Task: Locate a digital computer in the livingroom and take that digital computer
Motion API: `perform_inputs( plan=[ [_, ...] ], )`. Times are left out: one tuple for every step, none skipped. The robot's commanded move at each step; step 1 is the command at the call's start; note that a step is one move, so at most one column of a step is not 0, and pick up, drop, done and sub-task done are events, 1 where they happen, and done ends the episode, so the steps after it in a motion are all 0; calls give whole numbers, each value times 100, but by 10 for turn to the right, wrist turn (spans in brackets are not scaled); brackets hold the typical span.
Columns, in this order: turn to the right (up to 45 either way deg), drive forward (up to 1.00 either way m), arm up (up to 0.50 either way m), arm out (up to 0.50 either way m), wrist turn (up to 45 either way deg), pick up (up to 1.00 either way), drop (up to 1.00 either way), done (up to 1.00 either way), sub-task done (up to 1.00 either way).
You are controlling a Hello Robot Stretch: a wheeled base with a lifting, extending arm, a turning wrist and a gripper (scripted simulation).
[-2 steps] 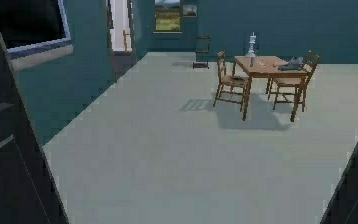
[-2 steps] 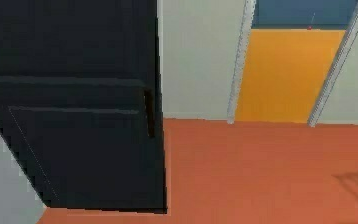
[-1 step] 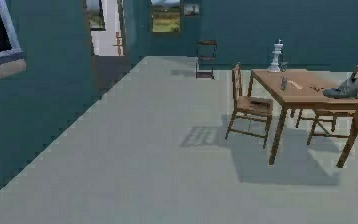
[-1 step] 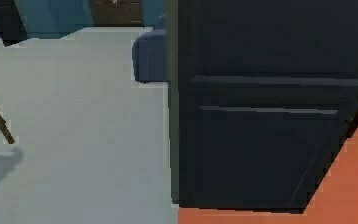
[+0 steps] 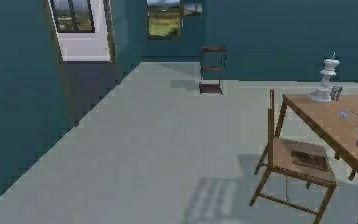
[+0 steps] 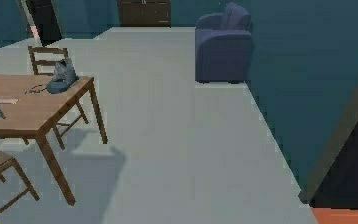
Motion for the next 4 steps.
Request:
perform_inputs(
  plan=[
    [0, 90, 0, 0, 0, 0, 0, 0, 0],
    [30, 0, 0, 0, 0, 0, 0, 0, 0],
    [0, 80, 0, 0, 0, 0, 0, 0, 0],
    [300, 0, 0, 0, 0, 0, 0, 0, 0]
  ],
)
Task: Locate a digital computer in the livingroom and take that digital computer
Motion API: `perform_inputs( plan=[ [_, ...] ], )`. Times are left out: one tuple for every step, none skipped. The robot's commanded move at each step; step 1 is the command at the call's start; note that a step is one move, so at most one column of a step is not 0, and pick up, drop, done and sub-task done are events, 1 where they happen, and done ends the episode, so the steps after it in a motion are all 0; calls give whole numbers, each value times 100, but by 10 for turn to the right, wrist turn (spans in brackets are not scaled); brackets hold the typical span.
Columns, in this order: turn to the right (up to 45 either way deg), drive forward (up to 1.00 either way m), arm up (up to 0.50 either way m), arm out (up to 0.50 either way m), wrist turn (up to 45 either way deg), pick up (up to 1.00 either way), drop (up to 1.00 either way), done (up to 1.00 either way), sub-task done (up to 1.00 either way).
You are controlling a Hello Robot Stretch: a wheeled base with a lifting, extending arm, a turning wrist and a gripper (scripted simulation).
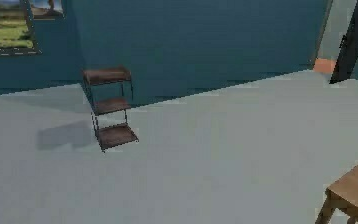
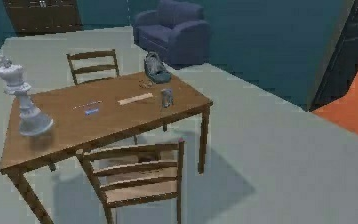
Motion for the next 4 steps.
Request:
perform_inputs(
  plan=[
    [0, 25, 0, 0, 0, 0, 0, 0, 0],
    [0, 85, 0, 0, 0, 0, 0, 0, 0],
    [450, 0, 0, 0, 0, 0, 0, 0, 0],
    [120, 0, 0, 0, 0, 0, 0, 0, 0]
  ],
)
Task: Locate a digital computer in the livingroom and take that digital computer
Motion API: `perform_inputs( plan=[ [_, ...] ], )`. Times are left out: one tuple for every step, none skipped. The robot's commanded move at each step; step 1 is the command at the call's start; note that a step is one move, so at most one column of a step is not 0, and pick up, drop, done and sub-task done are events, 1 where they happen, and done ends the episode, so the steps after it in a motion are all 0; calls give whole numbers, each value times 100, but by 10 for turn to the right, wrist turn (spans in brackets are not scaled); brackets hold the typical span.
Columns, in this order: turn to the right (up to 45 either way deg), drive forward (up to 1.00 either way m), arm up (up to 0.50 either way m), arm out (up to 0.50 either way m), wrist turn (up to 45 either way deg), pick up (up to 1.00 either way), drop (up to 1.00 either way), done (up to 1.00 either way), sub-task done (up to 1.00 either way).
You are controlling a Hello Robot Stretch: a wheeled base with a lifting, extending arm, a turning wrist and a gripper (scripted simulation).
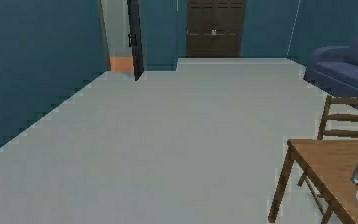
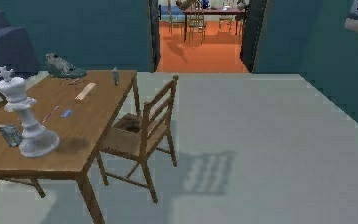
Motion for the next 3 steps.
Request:
perform_inputs(
  plan=[
    [0, 15, 0, 0, 0, 0, 0, 0, 0],
    [-150, 0, 0, 0, 0, 0, 0, 0, 0],
    [0, 100, 0, 0, 0, 0, 0, 0, 0]
  ],
)
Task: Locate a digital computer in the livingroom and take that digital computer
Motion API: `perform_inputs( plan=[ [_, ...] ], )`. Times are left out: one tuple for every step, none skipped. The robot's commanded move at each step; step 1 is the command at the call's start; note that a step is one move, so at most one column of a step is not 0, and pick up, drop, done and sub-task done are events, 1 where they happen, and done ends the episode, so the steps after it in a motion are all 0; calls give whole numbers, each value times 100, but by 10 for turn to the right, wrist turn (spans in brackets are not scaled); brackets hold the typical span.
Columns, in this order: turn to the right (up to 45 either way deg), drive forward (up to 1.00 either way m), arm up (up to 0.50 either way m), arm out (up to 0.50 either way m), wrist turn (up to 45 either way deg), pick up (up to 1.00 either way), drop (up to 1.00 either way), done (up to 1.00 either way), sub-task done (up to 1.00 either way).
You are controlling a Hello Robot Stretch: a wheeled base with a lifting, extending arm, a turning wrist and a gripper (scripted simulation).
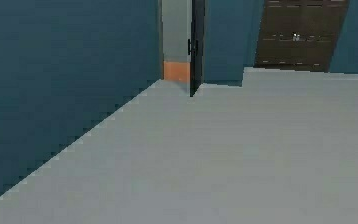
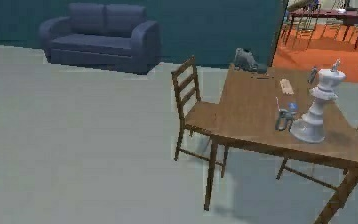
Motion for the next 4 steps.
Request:
perform_inputs(
  plan=[
    [0, 100, 0, 0, 0, 0, 0, 0, 0],
    [-30, 0, 0, 0, 0, 0, 0, 0, 0],
    [0, 100, 0, 0, 0, 0, 0, 0, 0],
    [0, 100, 0, 0, 0, 0, 0, 0, 0]
  ],
)
